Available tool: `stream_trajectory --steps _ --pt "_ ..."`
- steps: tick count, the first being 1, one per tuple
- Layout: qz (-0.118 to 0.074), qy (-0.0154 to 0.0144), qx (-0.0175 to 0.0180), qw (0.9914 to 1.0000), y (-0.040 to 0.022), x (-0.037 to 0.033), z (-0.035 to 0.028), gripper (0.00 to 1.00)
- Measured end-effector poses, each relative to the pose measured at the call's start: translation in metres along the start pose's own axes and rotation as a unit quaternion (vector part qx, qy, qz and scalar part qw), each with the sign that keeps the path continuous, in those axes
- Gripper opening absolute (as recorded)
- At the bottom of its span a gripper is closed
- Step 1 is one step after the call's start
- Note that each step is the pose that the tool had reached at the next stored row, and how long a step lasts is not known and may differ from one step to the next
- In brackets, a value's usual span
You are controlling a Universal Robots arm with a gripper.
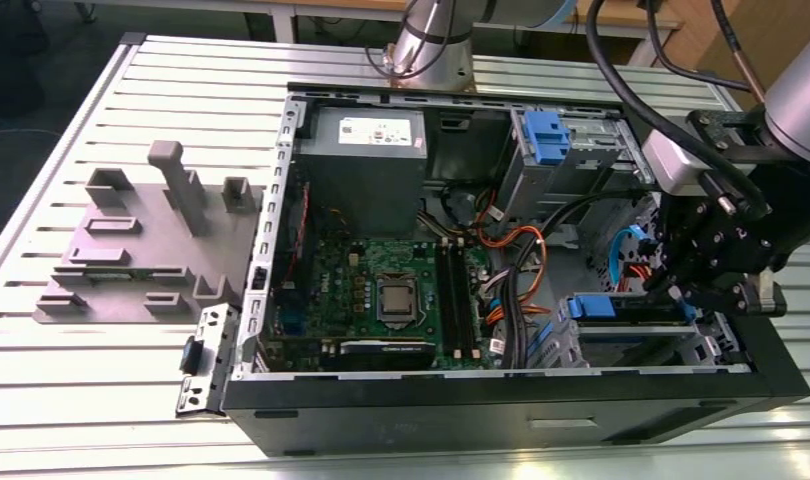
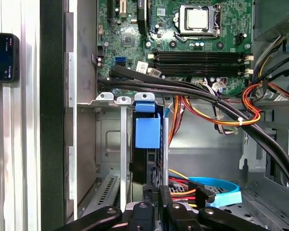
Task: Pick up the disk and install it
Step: 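Insert the first disk wire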
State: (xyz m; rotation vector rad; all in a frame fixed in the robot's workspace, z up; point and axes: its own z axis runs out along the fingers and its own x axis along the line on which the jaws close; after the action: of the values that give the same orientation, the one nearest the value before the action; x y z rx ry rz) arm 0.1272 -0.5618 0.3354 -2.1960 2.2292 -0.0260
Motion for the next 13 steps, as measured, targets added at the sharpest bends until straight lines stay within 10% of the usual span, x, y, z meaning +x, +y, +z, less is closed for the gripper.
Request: stream_trajectory --steps 13 --pt "0.006 0.0002 0.0005 0.99998 0.0002 -0.0001 0.0037 0.17"
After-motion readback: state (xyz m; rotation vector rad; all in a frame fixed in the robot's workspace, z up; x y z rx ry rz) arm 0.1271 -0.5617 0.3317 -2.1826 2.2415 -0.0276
